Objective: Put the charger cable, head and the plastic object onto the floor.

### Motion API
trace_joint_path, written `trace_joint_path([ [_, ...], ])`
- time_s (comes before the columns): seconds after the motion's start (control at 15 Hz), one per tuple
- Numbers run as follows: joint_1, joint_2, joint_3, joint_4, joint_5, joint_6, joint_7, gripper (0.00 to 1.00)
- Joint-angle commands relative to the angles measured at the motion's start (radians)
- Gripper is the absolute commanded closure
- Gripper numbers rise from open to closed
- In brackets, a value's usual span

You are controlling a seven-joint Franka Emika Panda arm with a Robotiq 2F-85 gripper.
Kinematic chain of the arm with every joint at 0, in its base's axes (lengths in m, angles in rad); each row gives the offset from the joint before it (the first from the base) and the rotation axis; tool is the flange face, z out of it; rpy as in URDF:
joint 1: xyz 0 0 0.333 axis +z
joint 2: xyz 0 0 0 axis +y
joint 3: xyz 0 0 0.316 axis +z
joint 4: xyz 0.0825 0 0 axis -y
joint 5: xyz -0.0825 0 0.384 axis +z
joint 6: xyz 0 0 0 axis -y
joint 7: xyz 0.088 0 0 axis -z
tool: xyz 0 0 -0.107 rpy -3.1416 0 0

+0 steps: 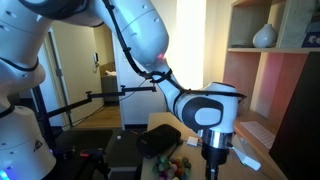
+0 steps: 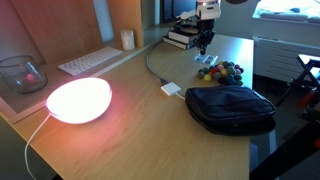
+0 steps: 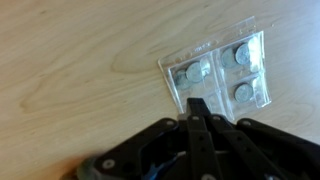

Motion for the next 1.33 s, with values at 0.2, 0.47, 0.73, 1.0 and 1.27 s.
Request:
trace_joint_path([
  [0.2, -0.015, 0.075, 0.001, 0.112, 0.046, -0.084, -0.030, 1.00],
  [0.47, -0.015, 0.105, 0.005, 0.152, 0.046, -0.109, -0.039, 1.00],
  [0.73, -0.016, 0.133, 0.004, 0.186, 0.048, -0.125, -0.045, 1.00],
  [1.0, -0.018, 0.154, 0.003, 0.209, 0.047, -0.139, -0.053, 1.00],
  [1.27, -0.018, 0.158, -0.010, 0.209, 0.035, -0.147, -0.056, 1.00],
])
